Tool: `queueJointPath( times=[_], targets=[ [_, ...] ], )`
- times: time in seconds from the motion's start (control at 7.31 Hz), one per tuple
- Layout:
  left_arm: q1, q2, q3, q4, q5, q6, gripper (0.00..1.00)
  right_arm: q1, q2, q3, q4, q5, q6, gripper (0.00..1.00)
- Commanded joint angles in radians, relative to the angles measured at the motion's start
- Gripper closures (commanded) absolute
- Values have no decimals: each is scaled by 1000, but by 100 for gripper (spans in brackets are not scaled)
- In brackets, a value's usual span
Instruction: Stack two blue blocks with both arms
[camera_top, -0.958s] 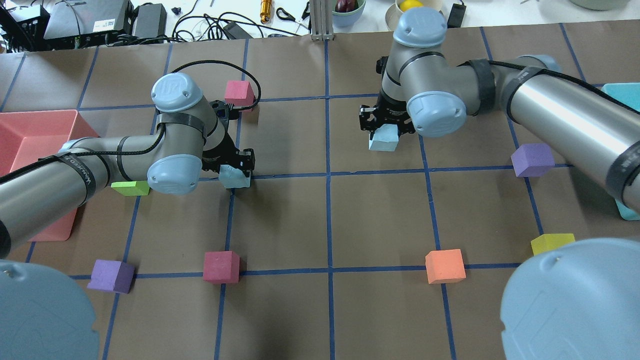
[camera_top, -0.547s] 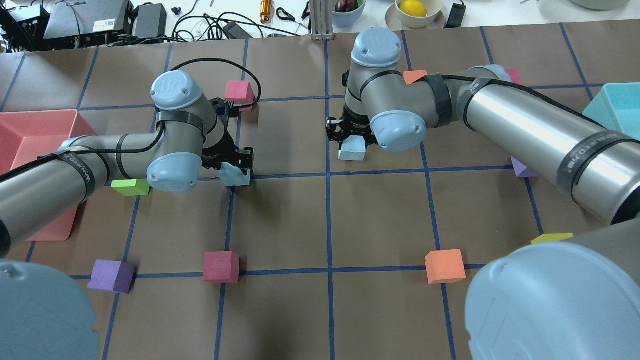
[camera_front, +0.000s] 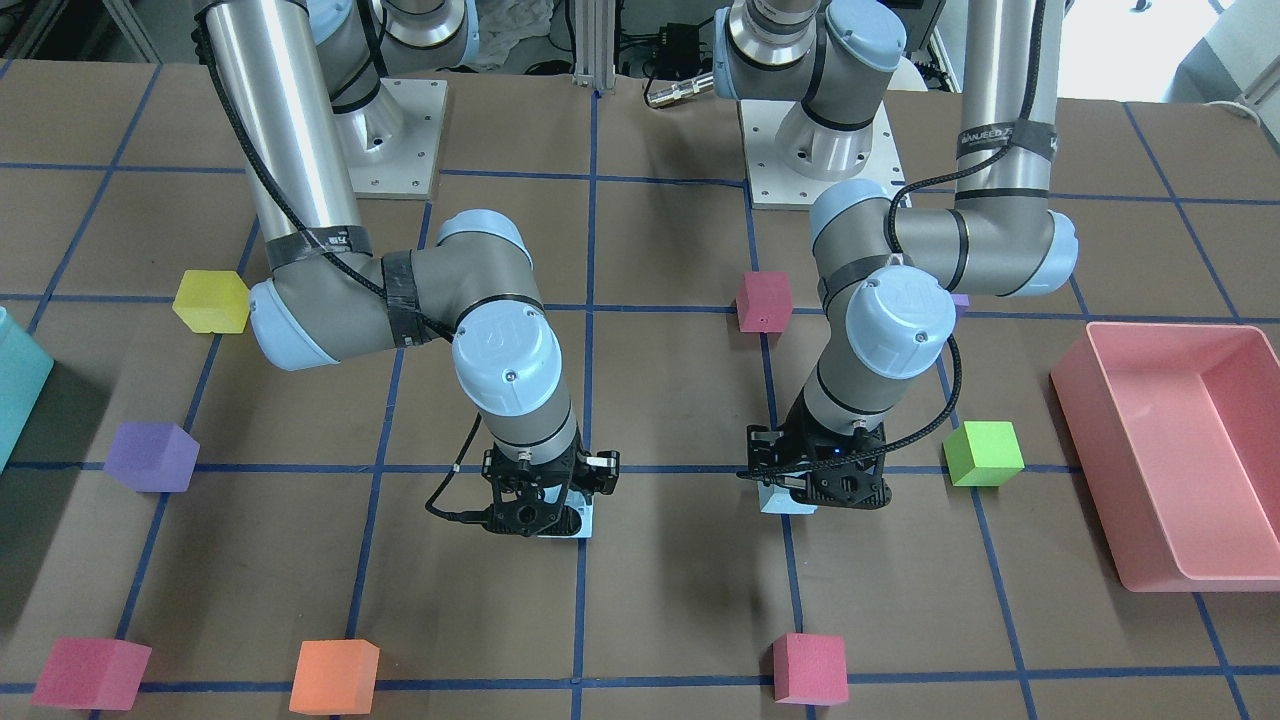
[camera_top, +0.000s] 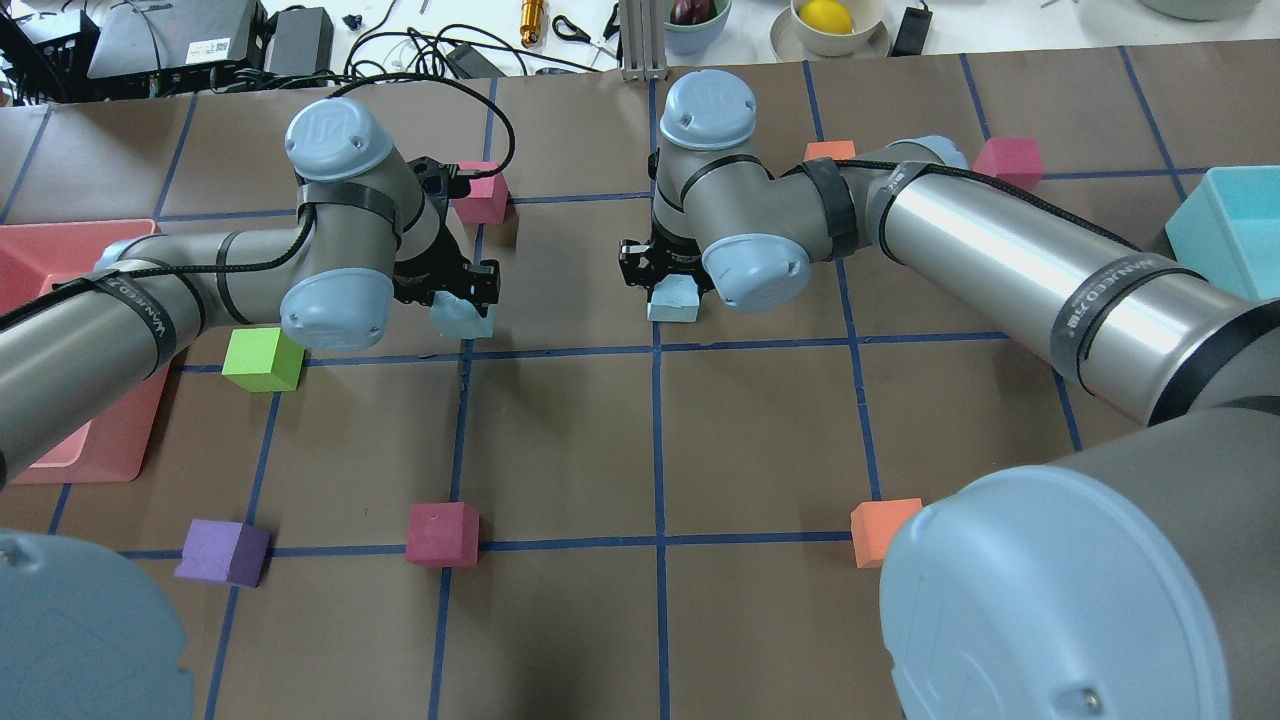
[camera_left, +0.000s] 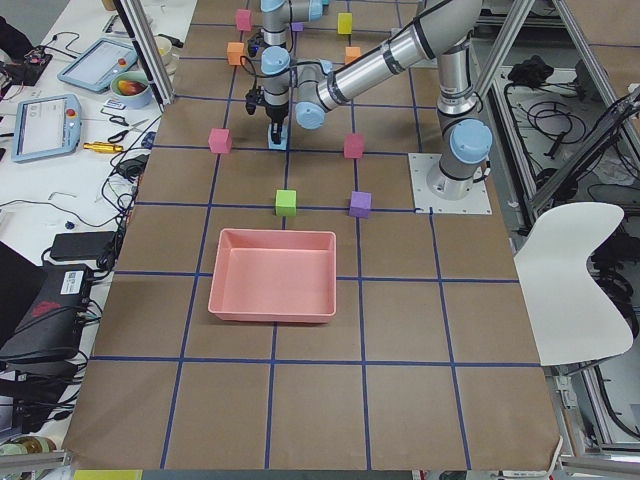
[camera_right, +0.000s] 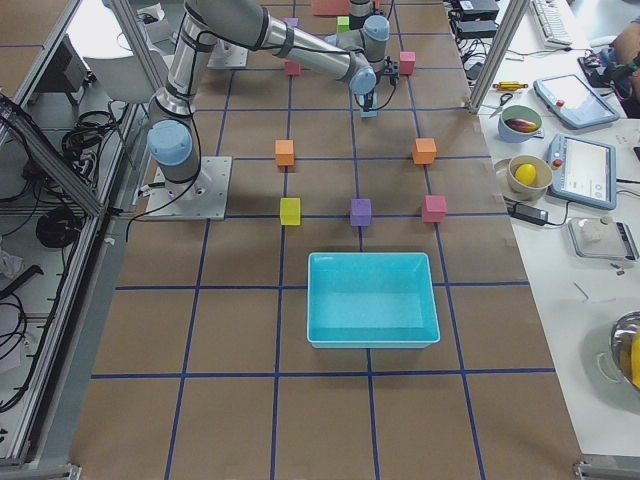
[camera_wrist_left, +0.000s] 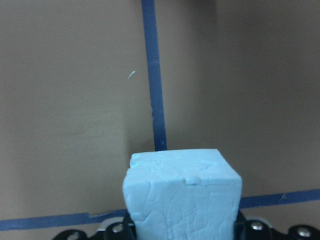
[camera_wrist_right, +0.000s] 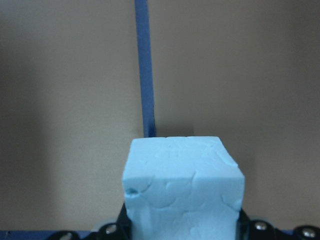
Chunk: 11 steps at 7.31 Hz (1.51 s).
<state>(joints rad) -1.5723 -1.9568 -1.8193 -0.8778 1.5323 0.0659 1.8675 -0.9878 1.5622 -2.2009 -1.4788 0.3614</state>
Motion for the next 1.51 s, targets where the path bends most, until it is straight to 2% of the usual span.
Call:
queueJointPath(
  times=[0.0, 0.68, 0.82, 0.96, 1.23, 1.37],
  targets=[
    [-2, -4, 63, -68, 0, -1, 100, 7, 8, -2, 0, 2, 33, 96],
    [-21, -19, 201, -207, -12, -90, 100, 19, 20, -1, 3, 31, 47, 91],
    [-35, -21, 219, -216, -8, -92, 100, 21, 24, -2, 1, 32, 48, 71],
    [-38, -22, 247, -262, -6, -92, 100, 21, 29, -2, -2, 31, 44, 2],
    [-43, -25, 265, -285, -4, -92, 100, 21, 24, -22, 0, 28, 48, 0],
    [-43, -24, 267, -293, 0, -90, 100, 19, 17, -71, 18, 12, 48, 0]
  ],
)
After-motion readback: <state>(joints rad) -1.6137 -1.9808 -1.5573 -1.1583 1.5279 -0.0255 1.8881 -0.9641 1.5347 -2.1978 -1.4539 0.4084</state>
